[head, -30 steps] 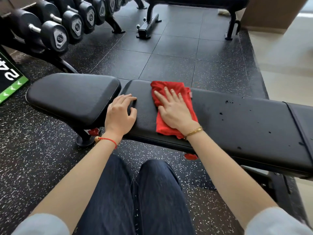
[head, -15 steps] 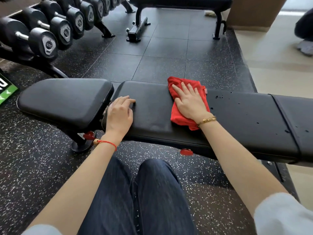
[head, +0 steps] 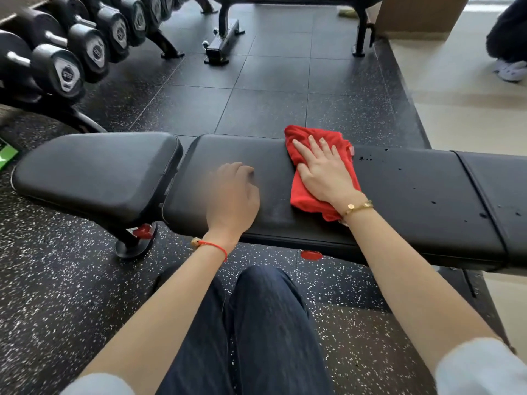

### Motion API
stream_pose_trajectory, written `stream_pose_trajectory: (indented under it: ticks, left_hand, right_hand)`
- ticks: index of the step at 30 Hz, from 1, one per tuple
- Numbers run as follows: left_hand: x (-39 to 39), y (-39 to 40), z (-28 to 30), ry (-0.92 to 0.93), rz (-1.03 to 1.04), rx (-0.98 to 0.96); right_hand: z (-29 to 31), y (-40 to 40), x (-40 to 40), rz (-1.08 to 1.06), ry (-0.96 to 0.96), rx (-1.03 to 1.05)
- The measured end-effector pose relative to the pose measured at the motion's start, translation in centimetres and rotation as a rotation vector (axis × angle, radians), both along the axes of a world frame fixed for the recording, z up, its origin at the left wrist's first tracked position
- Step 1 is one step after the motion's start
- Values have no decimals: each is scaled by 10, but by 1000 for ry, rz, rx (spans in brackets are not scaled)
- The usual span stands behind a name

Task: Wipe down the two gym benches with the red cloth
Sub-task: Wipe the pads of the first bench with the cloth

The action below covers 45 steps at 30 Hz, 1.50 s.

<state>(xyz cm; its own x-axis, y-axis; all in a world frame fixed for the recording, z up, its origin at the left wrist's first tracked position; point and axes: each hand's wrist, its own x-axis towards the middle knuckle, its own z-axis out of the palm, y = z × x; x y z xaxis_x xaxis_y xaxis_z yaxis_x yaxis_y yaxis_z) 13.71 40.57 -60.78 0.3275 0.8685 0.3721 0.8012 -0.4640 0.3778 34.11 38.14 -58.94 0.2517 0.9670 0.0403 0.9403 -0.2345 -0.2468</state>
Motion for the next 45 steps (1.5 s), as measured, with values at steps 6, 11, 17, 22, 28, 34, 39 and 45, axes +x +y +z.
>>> stream_pose_trajectory:
  ticks: [6,11,17,22,28,34,39,45]
  left_hand:
    - [-2,1,-1,-7,15,30]
    - [-1,0,0,-6,11,29]
    - [2,-3,0,22,25,17]
    - [2,-2,0,13,40,16]
    - [0,-2,-1,-9,23,23]
    - [2,-3,1,7,27,22]
    - [3,-3,0,19,36,21]
    - [3,-3,0,12,39,21]
  right_hand:
    - [-1,-5,-30,159,1,22]
    - [-5,-68,-13,257,-17,60]
    - [6,-28,40,-8,13,-12]
    - [2,-5,-6,119,-5,9]
    - [-3,-64,-7,266,-23,53]
    - [1,-43,50,9,-3,10]
    - [3,-6,20,30,-41,4]
    - [-2,-53,-24,229,-19,54]
